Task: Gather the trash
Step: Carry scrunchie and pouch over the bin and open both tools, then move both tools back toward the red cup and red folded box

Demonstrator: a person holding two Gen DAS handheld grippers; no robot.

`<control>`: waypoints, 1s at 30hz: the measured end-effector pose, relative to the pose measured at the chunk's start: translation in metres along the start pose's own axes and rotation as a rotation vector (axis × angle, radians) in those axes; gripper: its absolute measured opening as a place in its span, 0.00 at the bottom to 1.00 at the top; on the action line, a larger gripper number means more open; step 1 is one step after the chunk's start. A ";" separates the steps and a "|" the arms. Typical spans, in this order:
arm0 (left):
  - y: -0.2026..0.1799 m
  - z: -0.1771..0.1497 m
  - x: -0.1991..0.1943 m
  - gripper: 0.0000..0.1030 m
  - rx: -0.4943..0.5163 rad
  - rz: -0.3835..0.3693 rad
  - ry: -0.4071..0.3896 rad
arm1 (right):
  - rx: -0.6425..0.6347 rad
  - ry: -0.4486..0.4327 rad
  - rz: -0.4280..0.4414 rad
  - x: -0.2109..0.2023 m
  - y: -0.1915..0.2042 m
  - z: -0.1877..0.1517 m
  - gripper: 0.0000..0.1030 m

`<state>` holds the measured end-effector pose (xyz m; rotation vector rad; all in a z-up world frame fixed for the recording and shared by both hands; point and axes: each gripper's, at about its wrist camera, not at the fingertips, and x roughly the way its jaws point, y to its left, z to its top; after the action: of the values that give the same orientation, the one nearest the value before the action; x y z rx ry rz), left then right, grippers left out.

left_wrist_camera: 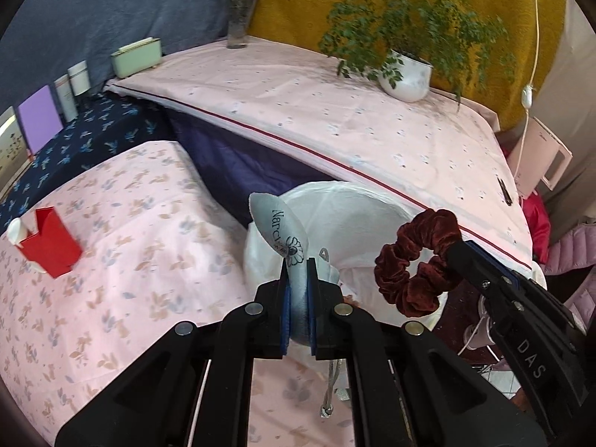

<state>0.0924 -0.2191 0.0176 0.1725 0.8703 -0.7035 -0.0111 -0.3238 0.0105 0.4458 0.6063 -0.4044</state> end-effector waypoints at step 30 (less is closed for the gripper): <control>0.035 -0.004 0.003 0.59 -0.095 0.124 -0.034 | -0.013 0.018 0.007 0.021 0.006 0.001 0.28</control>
<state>0.1138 -0.1921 0.0078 0.1279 0.8517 -0.5473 0.0083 -0.3238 -0.0007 0.4394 0.6242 -0.3900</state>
